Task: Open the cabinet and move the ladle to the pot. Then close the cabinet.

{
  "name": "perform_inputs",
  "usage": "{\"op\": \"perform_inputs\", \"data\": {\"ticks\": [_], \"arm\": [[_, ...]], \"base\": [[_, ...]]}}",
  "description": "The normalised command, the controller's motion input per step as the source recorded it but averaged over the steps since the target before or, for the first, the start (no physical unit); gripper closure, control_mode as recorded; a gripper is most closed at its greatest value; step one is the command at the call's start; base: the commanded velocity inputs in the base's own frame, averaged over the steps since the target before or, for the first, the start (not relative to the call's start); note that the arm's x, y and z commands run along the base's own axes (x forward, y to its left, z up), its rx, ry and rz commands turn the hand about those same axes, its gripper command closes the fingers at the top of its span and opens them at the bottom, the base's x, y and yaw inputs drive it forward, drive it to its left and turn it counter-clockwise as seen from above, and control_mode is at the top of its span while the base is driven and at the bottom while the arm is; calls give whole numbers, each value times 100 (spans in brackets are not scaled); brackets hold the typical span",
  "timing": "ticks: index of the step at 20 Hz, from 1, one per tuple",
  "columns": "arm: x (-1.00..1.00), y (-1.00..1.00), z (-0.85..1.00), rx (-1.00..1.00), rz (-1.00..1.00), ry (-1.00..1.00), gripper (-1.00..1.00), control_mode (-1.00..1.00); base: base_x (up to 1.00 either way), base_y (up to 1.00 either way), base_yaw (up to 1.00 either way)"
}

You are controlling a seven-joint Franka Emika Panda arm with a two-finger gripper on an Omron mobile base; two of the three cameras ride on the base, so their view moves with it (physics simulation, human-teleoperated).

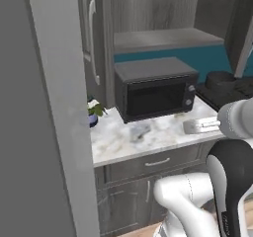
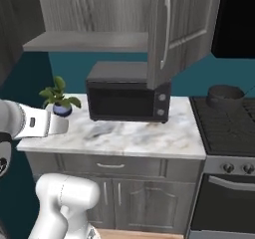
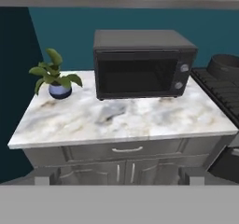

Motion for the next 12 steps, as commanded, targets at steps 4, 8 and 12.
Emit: {"op": "perform_inputs", "data": {"ticks": [4,8,12], "arm": [[0,0,0,0,0,0,-100,100],[0,0,0,0,0,0,-100,100],[0,0,0,0,0,0,-100,100]], "base": [[42,-9,1],[43,-11,0],[42,-10,0]]}}
